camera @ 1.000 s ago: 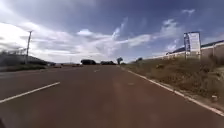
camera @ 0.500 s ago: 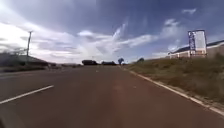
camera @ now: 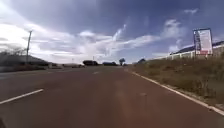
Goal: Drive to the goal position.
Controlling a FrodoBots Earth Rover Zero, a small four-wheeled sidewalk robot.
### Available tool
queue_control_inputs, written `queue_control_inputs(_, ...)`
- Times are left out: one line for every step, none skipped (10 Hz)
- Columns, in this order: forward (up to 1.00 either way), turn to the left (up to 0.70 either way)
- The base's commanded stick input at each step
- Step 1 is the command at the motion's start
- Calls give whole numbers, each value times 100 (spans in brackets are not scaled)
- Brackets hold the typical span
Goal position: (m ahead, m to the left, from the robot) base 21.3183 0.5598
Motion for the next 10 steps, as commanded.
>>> queue_control_inputs(100, 0)
queue_control_inputs(100, 0)
queue_control_inputs(100, 0)
queue_control_inputs(100, 0)
queue_control_inputs(100, 0)
queue_control_inputs(100, 0)
queue_control_inputs(100, 0)
queue_control_inputs(100, 0)
queue_control_inputs(100, 0)
queue_control_inputs(100, -5)
